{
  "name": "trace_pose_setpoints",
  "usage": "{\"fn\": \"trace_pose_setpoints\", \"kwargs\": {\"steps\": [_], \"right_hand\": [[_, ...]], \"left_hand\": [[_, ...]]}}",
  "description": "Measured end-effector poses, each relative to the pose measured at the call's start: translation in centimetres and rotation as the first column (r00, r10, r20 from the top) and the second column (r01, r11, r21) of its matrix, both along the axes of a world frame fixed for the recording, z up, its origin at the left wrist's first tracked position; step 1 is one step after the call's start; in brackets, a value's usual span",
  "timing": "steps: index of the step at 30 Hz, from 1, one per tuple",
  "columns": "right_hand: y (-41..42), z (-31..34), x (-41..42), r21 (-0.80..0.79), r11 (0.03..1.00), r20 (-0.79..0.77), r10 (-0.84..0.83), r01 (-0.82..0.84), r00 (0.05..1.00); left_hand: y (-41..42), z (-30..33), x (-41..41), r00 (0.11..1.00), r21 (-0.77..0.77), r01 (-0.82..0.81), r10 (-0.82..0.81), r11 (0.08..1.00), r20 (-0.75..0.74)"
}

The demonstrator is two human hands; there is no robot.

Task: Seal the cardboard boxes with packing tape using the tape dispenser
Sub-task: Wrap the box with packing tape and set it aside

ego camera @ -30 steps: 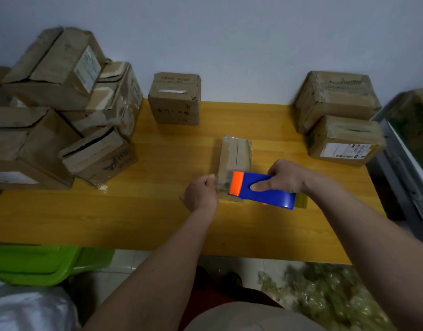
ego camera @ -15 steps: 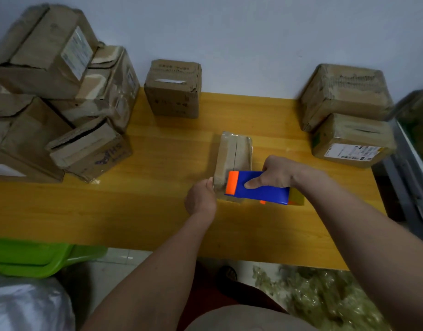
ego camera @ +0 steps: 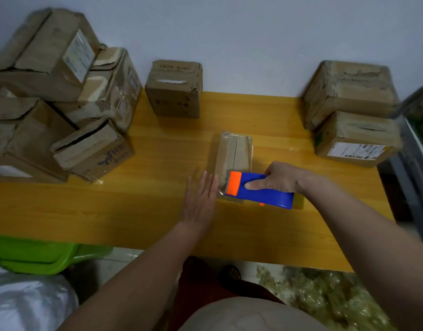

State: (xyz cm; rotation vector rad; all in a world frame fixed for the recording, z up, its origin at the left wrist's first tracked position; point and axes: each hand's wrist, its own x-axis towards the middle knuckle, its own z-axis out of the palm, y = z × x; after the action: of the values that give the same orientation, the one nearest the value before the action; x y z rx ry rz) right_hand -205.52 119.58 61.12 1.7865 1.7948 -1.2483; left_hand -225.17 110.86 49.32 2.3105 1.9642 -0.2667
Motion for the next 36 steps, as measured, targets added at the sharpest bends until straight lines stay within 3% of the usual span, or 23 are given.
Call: {"fn": "trace_pose_setpoints", "kwargs": {"steps": [6, 13, 15, 17, 20, 36], "right_hand": [[-0.6, 0.7, 4.5, -0.065, 0.998, -0.018, -0.017, 0.016, 1.000], [-0.1, 0.1, 4.4, -0.070, 0.997, 0.012, -0.011, 0.012, 1.000], [0.0, 0.1, 4.6, -0.070, 0.998, 0.016, -0.002, 0.003, 1.000], [-0.2, 0.0, 5.0, -0.068, 0.998, 0.013, -0.007, 0.008, 1.000], [-0.4, -0.4, 5.1, -0.074, 0.997, -0.002, -0.028, 0.028, 1.000], [-2.0, -0.1, 9.5, -0.131, 0.991, 0.010, -0.009, 0.011, 1.000]], "left_hand": [[0.0, 0.7, -0.1, 0.992, -0.064, -0.079, 0.071, 0.995, -0.107], [-0.5, 1.8, 0.9, 0.981, -0.115, -0.187, 0.192, 0.976, 0.033], [-0.6, 1.9, 1.5, 0.986, -0.011, -0.128, 0.129, 0.992, 0.107], [-0.4, 1.9, 2.4, 0.985, 0.082, 0.044, -0.057, 0.996, 0.165], [-0.3, 1.8, 3.5, 0.959, 0.017, 0.232, -0.231, 0.973, 0.165], [0.1, 2.9, 3.2, 0.964, -0.037, 0.214, -0.205, 0.976, 0.171]]}}
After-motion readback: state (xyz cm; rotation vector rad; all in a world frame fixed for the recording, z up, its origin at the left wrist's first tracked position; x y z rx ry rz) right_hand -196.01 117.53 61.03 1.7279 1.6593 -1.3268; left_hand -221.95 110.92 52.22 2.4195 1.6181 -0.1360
